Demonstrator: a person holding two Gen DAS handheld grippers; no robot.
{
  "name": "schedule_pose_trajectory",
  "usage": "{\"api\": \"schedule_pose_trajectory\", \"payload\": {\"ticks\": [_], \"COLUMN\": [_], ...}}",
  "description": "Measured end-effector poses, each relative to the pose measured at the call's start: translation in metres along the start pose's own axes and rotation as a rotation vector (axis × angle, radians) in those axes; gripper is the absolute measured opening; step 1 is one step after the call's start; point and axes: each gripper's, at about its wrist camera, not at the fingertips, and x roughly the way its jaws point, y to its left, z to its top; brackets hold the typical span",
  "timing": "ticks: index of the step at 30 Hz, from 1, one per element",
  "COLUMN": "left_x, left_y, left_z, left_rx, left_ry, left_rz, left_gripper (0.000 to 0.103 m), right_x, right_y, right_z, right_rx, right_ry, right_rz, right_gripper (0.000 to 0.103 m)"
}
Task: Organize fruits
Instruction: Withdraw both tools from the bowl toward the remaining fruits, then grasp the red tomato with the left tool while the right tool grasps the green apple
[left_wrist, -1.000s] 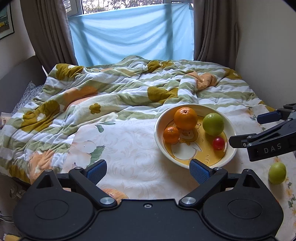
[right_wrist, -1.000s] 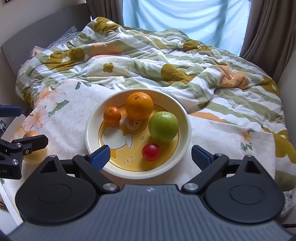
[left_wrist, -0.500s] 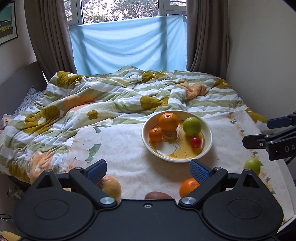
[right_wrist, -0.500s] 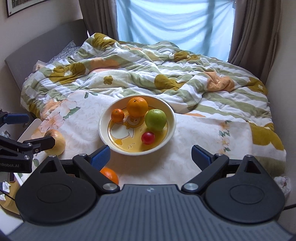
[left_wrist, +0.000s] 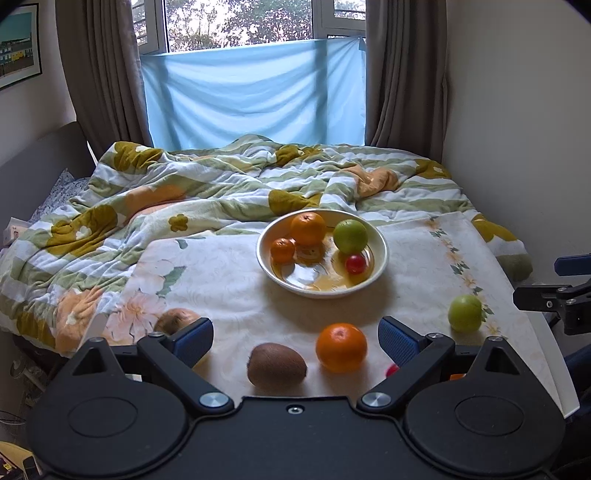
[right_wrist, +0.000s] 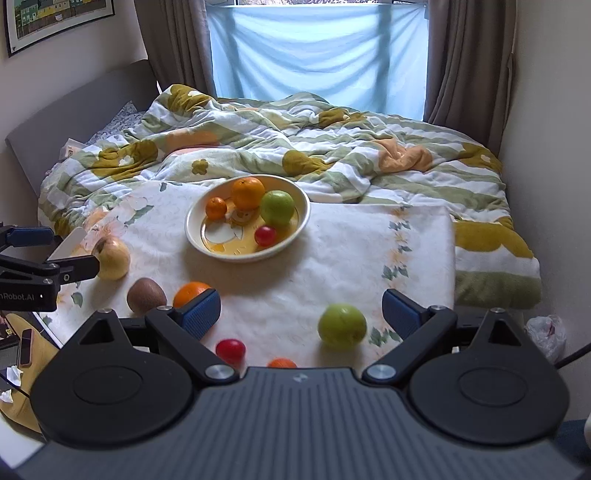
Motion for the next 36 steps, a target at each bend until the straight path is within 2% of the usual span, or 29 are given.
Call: {"api": "schedule_pose_trajectory", "payload": {"ticks": [7,17,25,27,32,34,36], "left_x": [0.017,0.064,0.101,0.109,0.121,0.124,0.126], "left_y": [-0.022,-0.054,-0.076,-0.078,-0.082,-0.083,-0.085], "left_z": [-0.018,-0.032,-0.045,-0.047,-0.049,-0.048,-0.048], "left_rx": [-0.002,-0.008,0.009,0.005,-0.007,-0.001,-0.001], "left_ry": [0.046,0.146,0.228,0.248,0.256,0.257,0.262], "left_rz": [-0.039,-0.076,-0.116,-0.123,-0.137,-0.143,-0.153], "left_gripper": [0.098,0.096,0.076,0.067,0.062,0.059,0.049], "right_x": [0.002,0.038,0.077,0.086,0.103,0.108,0.111], "right_y": [-0.025,-0.053,-0.062,-0.064,-0.065,-0.065,-0.066], "right_z": [-0.028,-0.045,-0.046,-0.047,-0.051,-0.052,-0.052], "right_rx": [-0.013,-0.072,-0.159,-0.152,-0.15,-0.15,-0.147], "right_ry": [0.009,0.036,0.047,0.063,0.091,0.101,0.108], "right_rz": [-0.028,0.005,0.053,0.068,0.087,0.092,0.096], "right_gripper": [0.103,0.103,0.103,0.103,0.103,0.1,0.1]}}
